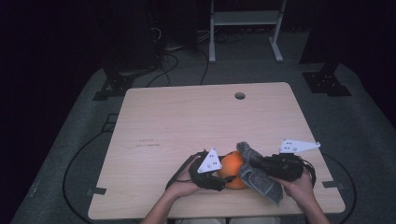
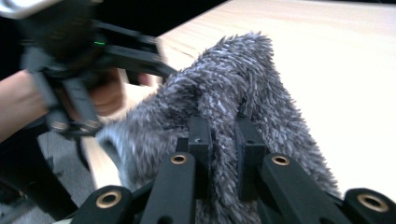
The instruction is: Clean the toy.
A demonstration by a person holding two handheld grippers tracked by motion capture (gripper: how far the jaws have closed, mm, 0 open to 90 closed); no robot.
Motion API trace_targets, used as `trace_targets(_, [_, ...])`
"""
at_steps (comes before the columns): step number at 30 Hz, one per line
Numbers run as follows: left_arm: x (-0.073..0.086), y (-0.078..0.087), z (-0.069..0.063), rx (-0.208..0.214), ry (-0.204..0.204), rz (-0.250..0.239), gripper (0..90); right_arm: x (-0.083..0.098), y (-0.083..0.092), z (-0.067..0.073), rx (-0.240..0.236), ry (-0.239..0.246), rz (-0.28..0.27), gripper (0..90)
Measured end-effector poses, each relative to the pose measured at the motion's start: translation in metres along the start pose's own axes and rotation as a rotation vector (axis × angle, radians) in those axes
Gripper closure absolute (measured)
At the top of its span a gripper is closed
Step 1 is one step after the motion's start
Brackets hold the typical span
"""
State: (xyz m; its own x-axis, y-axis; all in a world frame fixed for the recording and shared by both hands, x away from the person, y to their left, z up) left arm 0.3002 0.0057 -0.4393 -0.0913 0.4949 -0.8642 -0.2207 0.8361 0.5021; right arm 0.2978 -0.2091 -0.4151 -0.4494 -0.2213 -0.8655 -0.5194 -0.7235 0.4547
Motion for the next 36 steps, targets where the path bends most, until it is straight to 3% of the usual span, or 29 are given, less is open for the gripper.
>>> trace_targets(2, [0.002, 0.0, 0.002, 0.007, 0.023, -0.017, 32.4, 0.008, 0.001, -0.016, 0.0, -0.053, -0.001, 79.2])
trace_targets(5, [0.005, 0.001, 0.007, 0.009, 0.061, -0.042, 32.1, 0.022, 0.003, -0.037, 0.069, -0.092, 0.039, 79.2])
trace_targets(8, [0.004, 0.0, 0.007, 0.0, 0.088, -0.064, 32.3, 0.029, 0.005, -0.048, 0.087, -0.134, 0.048, 79.2])
trace_targets(13, [-0.004, 0.005, 0.004, -0.011, 0.066, -0.05, 32.9, 0.015, 0.015, -0.038, 0.099, -0.083, -0.005, 79.3])
trace_targets(16, [-0.011, 0.013, 0.003, -0.012, 0.049, -0.054, 33.0, 0.001, 0.021, -0.019, 0.075, -0.024, -0.041, 79.4])
trace_targets(18, [-0.018, 0.019, 0.0, -0.004, 0.038, -0.077, 33.2, -0.008, 0.019, -0.003, 0.039, 0.024, -0.05, 79.3])
trace_targets(21, [-0.029, 0.031, -0.003, -0.009, 0.026, -0.113, 33.3, -0.016, 0.016, 0.012, 0.031, 0.064, -0.057, 79.4])
trace_targets(24, [-0.036, 0.041, -0.005, 0.004, 0.03, -0.143, 33.3, -0.016, 0.015, 0.012, -0.001, 0.032, -0.068, 79.4])
trace_targets(28, [-0.032, 0.035, -0.004, 0.011, 0.043, -0.115, 33.2, -0.009, 0.008, 0.008, 0.011, 0.016, -0.03, 79.4])
trace_targets(30, [-0.02, 0.024, 0.002, 0.008, 0.082, -0.067, 32.6, 0.001, -0.003, 0.002, 0.023, -0.006, 0.023, 79.4])
trace_targets(31, [-0.009, 0.013, 0.006, 0.006, 0.107, -0.043, 30.7, 0.012, -0.013, -0.006, 0.029, -0.041, 0.076, 79.4])
trace_targets(32, [-0.007, 0.011, 0.007, 0.013, 0.119, -0.073, 30.4, 0.015, -0.016, -0.009, 0.031, -0.052, 0.088, 79.3])
trace_targets(33, [-0.006, 0.009, 0.008, 0.011, 0.139, -0.095, 29.9, 0.017, -0.017, -0.011, 0.027, -0.067, 0.088, 79.4])
trace_targets(36, [-0.01, 0.008, 0.008, -0.023, 0.123, -0.09, 27.6, 0.011, -0.008, -0.013, 0.045, -0.075, 0.038, 79.4])
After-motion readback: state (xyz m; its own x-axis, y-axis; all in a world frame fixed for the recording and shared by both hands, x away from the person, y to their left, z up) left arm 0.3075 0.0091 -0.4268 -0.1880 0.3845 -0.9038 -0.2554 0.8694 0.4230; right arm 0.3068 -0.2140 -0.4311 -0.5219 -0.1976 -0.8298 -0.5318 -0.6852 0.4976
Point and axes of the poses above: each handheld gripper's, and its own axes: y roughly backward along the jaws, x roughly out of its underside, z roughly to its left, the point moved 4 cm from there along -y, roughly forward along the jaws, and after that the axes turned 7 degrees about x, right-handed, at the moved point
